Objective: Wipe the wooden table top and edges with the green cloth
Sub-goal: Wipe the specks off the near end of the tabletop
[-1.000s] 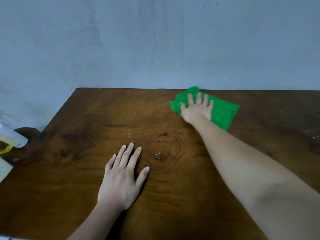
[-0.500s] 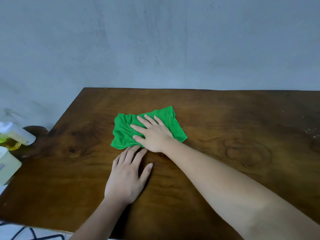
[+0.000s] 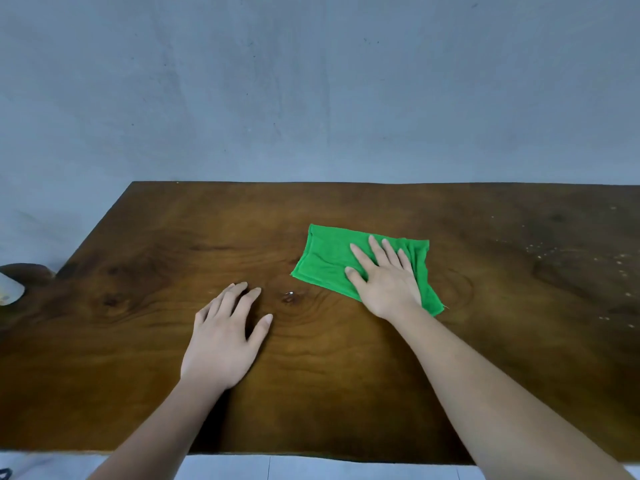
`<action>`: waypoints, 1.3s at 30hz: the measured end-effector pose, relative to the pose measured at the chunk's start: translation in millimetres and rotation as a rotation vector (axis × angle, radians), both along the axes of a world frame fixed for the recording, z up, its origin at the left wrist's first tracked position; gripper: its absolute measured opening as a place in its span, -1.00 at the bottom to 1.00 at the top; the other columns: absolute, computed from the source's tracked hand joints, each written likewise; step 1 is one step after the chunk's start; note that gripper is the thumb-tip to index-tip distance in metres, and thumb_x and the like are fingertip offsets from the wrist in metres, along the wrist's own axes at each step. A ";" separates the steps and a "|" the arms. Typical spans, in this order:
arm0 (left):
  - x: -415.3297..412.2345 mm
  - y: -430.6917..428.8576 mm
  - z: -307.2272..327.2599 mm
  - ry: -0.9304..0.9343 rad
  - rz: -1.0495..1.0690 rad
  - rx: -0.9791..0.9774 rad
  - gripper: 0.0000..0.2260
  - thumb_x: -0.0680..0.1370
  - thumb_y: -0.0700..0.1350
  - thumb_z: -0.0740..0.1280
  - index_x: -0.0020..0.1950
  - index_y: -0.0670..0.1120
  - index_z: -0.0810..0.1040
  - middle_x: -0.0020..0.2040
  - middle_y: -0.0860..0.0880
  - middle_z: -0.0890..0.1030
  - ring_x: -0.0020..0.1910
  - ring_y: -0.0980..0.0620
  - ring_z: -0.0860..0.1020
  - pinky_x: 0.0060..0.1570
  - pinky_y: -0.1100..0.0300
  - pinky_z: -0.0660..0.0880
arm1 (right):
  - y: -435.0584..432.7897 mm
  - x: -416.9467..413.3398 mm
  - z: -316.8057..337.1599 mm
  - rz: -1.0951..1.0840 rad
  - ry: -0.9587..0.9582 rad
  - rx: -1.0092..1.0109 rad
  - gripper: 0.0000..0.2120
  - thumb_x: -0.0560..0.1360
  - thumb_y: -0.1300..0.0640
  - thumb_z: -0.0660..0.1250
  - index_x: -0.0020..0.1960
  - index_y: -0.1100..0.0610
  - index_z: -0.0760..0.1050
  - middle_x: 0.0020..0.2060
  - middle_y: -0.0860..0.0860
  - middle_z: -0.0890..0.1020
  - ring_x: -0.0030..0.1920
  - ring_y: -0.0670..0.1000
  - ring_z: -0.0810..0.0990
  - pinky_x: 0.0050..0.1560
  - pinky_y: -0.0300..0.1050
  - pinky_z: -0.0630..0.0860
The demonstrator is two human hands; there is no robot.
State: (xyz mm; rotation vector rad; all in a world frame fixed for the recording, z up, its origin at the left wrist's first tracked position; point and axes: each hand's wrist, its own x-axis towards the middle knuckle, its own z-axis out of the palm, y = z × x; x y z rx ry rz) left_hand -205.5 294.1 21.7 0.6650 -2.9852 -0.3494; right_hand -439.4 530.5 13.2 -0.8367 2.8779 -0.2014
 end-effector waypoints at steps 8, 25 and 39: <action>2.2 1.8 4.7 0.015 -0.010 0.002 -0.31 0.70 0.47 -0.12 0.73 0.19 0.26 0.75 0.10 0.25 0.76 0.02 0.15 0.70 -0.12 0.13 | 1.2 109.3 6.4 0.011 -0.008 0.037 -0.34 0.72 -0.39 -0.34 0.77 -0.24 -0.27 0.75 -0.02 -0.33 0.75 0.15 -0.38 0.72 0.30 -0.30; 3.5 14.8 1.4 0.023 -0.136 0.032 -0.39 0.73 0.34 0.06 0.72 0.08 0.35 0.74 0.00 0.30 0.75 -0.09 0.21 0.67 -0.24 0.21 | 16.1 149.0 -2.2 0.077 -0.024 -0.070 -0.33 0.73 -0.41 -0.26 0.79 -0.23 -0.11 0.79 -0.07 -0.17 0.77 0.05 -0.29 0.73 0.20 -0.27; -50.3 174.8 3.5 0.088 -0.193 0.019 -0.39 0.74 0.31 0.02 0.70 0.06 0.37 0.74 0.02 0.32 0.75 -0.04 0.21 0.65 -0.20 0.21 | 179.9 118.1 -6.4 0.070 -0.026 -0.145 -0.31 0.72 -0.44 -0.19 0.80 -0.23 -0.05 0.80 -0.07 -0.12 0.78 0.02 -0.25 0.74 0.15 -0.22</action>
